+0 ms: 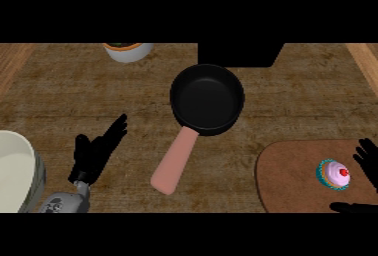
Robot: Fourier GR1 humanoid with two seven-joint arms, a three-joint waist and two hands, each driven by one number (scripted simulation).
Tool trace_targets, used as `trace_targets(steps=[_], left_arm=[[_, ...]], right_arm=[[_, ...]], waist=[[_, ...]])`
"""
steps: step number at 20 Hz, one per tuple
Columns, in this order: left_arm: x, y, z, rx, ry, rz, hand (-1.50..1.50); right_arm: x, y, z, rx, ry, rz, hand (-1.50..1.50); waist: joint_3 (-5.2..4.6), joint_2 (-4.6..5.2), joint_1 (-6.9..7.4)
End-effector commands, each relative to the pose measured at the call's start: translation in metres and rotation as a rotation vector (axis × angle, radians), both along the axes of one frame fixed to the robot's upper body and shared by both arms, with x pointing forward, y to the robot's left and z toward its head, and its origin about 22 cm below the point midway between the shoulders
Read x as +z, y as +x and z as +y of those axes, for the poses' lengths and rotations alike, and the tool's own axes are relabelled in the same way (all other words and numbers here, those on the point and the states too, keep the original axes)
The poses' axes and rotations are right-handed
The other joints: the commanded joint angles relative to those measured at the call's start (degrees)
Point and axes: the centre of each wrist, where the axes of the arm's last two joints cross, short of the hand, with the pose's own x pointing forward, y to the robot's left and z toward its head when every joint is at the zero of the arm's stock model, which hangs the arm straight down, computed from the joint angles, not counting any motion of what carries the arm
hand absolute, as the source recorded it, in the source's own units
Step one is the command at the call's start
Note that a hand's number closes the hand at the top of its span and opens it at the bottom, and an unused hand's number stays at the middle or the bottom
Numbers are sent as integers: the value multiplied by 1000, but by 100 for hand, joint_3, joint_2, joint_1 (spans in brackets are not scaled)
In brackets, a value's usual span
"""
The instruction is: Pick the cupcake from the cutting board and place it in the pot
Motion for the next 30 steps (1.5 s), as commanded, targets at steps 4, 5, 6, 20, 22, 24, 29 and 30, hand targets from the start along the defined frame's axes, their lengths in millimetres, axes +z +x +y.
trace_targets(steps=[4, 5, 6, 20, 22, 24, 29, 30], left_arm=[[9, 3, 5, -18, -8, 0, 0], [3, -19, -8, 5, -2, 8, 0], [15, -4, -1, -11, 10, 13, 0], [3, -1, -11, -10, -7, 2, 0], [2, -3, -14, -18, -24, -13, 0], [-3, -4, -7, -33, 4, 8, 0], [-3, -13, 0, 0, -11, -10, 0], [-13, -15, -15, -11, 4, -11, 0]], right_arm=[[-38, 23, -16, 3, 107, -1, -150], [-45, 22, 8, -9, 106, 21, -150], [-54, 26, 21, 8, 109, 14, -150], [-72, 18, 30, 47, 35, -154, 150], [-78, 34, 12, 121, 62, -185, 150], [-74, 53, 10, 202, 73, -190, 150], [-67, 75, 2, 295, -40, -292, 150], [-66, 90, 28, 310, -49, -323, 150]], waist=[[3, 5, 25], [2, -1, 29], [2, 1, 25], [-2, -3, 2], [7, 13, 73], [12, 30, 138], [5, 11, 77], [3, 12, 67]])
